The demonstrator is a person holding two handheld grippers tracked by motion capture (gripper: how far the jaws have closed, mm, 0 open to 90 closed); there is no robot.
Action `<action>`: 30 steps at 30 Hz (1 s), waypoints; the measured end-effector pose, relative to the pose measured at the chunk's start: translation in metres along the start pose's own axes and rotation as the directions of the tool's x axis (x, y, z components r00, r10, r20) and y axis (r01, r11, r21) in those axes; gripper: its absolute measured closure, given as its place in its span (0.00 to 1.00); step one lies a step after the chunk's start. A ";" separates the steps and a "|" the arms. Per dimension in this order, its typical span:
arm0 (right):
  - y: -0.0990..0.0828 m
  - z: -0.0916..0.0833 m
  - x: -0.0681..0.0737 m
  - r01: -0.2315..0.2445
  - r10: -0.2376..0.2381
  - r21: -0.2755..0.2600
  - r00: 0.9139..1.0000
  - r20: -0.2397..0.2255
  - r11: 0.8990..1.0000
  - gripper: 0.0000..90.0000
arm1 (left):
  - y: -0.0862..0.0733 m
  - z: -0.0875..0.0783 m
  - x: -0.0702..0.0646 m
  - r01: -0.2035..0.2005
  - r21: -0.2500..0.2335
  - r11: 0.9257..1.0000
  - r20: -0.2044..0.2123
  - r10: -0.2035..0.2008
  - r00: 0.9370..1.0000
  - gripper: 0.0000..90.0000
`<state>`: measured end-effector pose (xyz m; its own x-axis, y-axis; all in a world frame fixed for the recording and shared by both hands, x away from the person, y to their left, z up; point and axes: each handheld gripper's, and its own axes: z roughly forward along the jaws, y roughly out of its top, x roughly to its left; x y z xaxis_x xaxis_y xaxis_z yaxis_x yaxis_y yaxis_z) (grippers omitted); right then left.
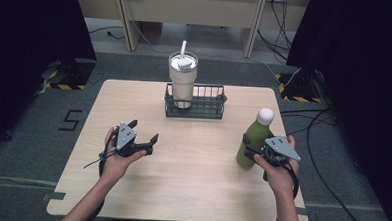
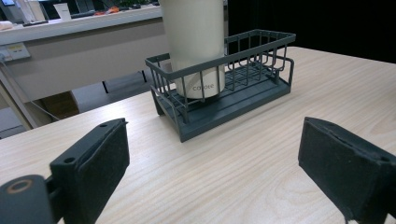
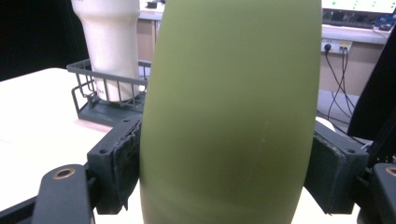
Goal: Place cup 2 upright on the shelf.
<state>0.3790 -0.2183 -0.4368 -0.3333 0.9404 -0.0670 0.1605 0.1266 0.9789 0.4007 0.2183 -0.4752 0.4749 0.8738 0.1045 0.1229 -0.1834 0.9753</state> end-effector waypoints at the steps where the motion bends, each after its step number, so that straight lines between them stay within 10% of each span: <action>1: 0.001 0.000 0.000 -0.002 0.002 -0.002 1.000 0.000 1.000 0.25 | -0.001 -0.001 0.000 0.000 -0.001 1.000 0.000 0.000 1.000 0.09; 30: 0.044 0.014 0.011 -0.003 0.003 -0.078 1.000 -0.006 0.997 0.25 | -0.014 -0.013 0.005 0.030 0.015 0.999 -0.027 -0.030 0.999 0.10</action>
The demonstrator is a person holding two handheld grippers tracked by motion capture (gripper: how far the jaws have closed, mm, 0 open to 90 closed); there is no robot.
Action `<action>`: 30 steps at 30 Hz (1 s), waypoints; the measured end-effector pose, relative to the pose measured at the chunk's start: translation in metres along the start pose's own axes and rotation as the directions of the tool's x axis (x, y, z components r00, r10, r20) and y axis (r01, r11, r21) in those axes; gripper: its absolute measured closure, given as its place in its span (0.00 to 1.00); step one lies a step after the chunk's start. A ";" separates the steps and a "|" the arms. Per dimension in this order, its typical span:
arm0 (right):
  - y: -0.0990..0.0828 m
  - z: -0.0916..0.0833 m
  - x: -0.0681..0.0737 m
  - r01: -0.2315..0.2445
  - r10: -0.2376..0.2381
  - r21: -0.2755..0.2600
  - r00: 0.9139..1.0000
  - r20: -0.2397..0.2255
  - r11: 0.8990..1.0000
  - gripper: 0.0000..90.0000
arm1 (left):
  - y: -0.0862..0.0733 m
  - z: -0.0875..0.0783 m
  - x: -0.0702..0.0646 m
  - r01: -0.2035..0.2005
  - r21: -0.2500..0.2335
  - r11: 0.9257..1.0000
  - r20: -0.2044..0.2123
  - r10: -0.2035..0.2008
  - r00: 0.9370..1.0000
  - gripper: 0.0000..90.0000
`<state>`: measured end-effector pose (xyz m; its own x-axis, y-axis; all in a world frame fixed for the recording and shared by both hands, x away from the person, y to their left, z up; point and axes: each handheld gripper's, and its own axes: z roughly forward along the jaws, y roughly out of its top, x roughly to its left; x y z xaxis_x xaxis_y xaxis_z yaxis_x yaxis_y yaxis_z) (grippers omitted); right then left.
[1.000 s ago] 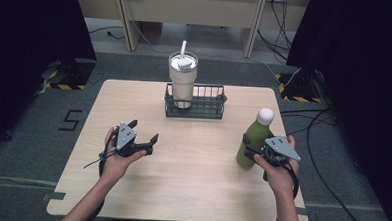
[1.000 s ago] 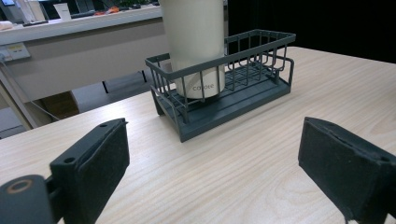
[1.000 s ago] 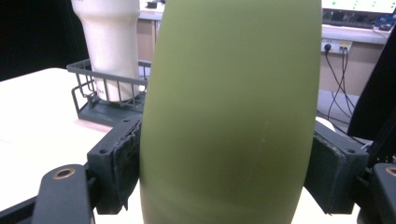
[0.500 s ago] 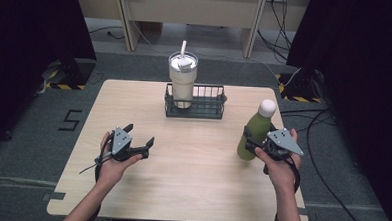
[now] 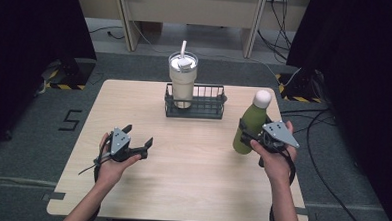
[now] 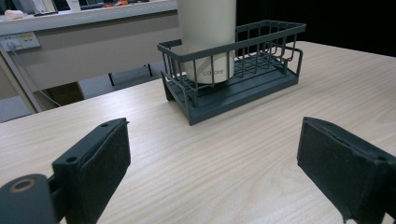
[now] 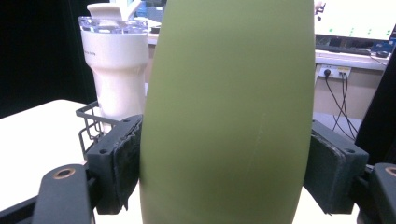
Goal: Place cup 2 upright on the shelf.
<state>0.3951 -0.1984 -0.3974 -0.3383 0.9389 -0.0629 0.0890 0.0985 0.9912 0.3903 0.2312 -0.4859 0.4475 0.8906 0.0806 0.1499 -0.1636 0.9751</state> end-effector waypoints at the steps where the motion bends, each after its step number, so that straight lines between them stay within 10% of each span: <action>1: 0.001 0.001 0.000 0.001 -0.001 -0.003 1.000 0.000 1.000 0.25 | 0.000 0.000 0.000 0.000 0.000 1.000 0.000 0.000 1.000 0.10; 30: 0.022 0.026 0.007 -0.004 0.004 -0.024 1.000 -0.012 1.000 0.25 | -0.001 0.000 -0.001 0.004 0.000 1.000 0.006 -0.004 1.000 0.12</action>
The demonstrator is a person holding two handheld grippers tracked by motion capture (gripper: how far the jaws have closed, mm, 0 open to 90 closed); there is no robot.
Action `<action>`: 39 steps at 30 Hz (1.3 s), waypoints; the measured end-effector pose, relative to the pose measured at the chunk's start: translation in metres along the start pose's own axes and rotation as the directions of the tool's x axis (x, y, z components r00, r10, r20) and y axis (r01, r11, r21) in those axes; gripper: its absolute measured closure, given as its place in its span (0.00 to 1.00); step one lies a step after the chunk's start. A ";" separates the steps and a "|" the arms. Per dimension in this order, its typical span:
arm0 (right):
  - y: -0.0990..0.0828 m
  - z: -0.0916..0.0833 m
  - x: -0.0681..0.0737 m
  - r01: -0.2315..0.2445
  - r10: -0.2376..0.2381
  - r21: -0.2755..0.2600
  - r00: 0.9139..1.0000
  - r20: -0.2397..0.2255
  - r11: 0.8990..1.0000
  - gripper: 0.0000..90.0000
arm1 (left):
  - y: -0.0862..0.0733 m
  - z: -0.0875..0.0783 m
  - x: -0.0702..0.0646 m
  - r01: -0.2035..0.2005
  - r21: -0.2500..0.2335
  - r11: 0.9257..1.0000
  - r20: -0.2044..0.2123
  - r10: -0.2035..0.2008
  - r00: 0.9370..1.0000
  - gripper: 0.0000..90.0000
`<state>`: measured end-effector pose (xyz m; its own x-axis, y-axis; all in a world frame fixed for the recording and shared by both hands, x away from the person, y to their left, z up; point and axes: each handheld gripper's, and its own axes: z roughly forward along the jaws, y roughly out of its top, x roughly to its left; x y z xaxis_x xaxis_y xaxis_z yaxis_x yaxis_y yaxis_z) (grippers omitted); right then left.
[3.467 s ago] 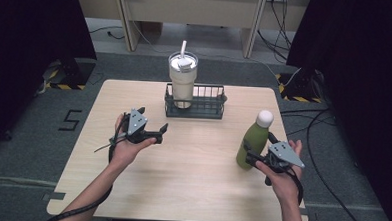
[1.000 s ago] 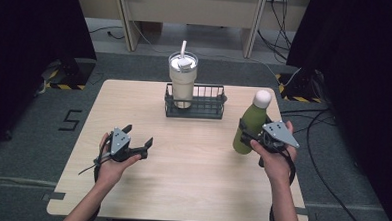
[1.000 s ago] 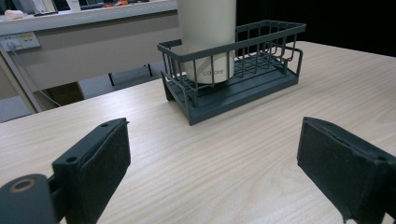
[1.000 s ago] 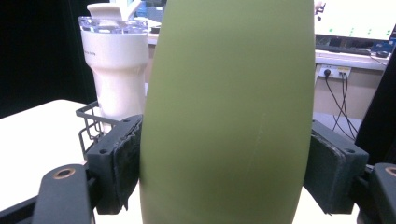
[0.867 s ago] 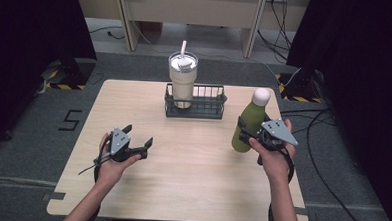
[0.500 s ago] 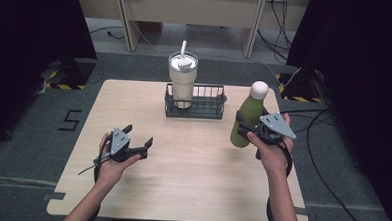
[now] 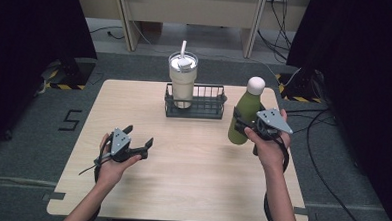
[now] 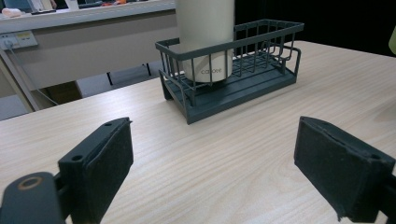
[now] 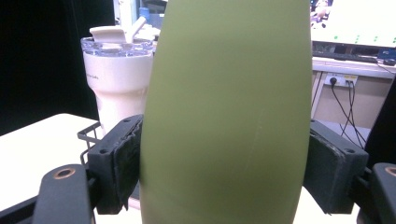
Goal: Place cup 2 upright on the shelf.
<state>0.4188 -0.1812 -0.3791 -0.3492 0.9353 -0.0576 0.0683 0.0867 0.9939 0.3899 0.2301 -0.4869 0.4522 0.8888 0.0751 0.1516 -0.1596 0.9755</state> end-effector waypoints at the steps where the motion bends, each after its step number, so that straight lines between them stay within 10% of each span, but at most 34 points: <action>1: 0.000 0.001 0.000 -0.001 0.001 0.001 1.000 -0.001 1.000 0.25 | 0.000 0.000 0.000 0.001 -0.001 1.000 0.000 -0.001 1.000 0.12; 39: 0.019 0.028 0.008 -0.003 0.003 -0.021 1.000 -0.008 1.000 0.26 | 0.001 -0.001 0.002 0.001 -0.006 1.000 0.002 -0.001 1.000 0.15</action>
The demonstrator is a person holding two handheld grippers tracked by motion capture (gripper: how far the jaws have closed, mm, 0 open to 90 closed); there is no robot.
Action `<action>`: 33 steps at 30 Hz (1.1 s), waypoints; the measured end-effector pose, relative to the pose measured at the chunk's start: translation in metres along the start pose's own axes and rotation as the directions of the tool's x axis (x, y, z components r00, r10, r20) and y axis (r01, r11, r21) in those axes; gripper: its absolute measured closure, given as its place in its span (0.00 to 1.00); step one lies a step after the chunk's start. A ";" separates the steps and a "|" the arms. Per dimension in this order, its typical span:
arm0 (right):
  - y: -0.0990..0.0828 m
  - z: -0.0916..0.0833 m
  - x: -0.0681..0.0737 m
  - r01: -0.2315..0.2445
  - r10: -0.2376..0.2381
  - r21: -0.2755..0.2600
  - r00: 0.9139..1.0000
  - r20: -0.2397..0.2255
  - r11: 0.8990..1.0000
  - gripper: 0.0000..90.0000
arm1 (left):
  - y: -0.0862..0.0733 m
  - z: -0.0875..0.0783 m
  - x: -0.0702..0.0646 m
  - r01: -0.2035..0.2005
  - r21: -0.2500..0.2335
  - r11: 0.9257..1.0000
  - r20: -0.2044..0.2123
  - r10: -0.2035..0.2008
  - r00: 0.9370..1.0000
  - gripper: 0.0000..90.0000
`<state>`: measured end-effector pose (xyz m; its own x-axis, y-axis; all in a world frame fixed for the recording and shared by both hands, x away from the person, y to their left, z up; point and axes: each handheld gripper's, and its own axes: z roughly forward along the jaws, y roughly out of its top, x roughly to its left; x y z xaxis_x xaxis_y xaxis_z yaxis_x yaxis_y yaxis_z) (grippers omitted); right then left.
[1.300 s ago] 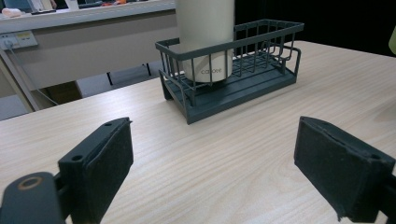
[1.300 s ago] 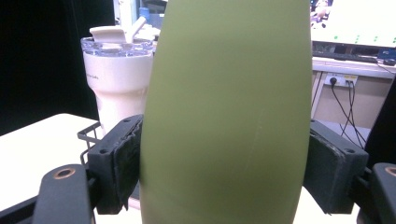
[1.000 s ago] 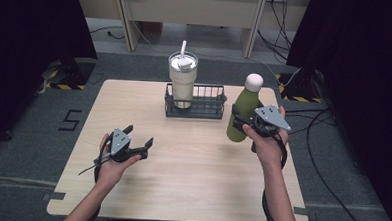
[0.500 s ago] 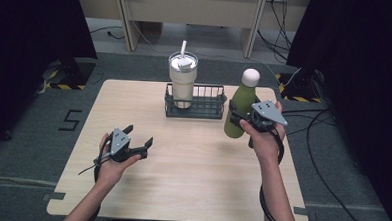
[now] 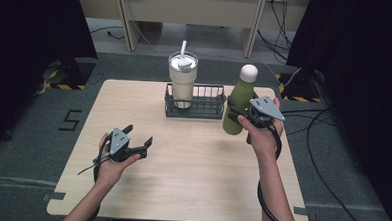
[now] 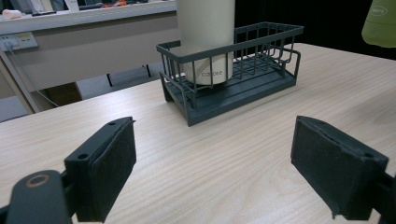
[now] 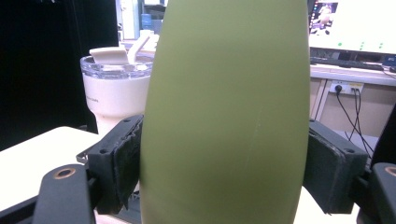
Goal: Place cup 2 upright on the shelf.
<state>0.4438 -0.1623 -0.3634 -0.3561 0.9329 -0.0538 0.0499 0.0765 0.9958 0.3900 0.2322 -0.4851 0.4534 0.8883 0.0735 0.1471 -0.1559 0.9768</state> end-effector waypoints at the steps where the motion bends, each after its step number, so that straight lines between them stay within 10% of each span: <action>1: 0.000 0.000 0.000 0.000 0.000 0.001 1.000 -0.001 1.000 0.26 | 0.000 0.000 0.000 0.002 0.000 1.000 0.000 -0.002 1.000 0.15; 33: 0.011 0.018 0.004 0.000 0.000 0.003 1.000 0.004 1.000 0.26 | 0.001 0.000 0.001 0.001 -0.005 1.000 0.001 -0.001 1.000 0.15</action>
<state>0.4602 -0.1515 -0.3542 -0.3526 0.9342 -0.0544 0.0530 0.0780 0.9955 0.3903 0.2328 -0.4845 0.4545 0.8878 0.0725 0.1427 -0.1529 0.9779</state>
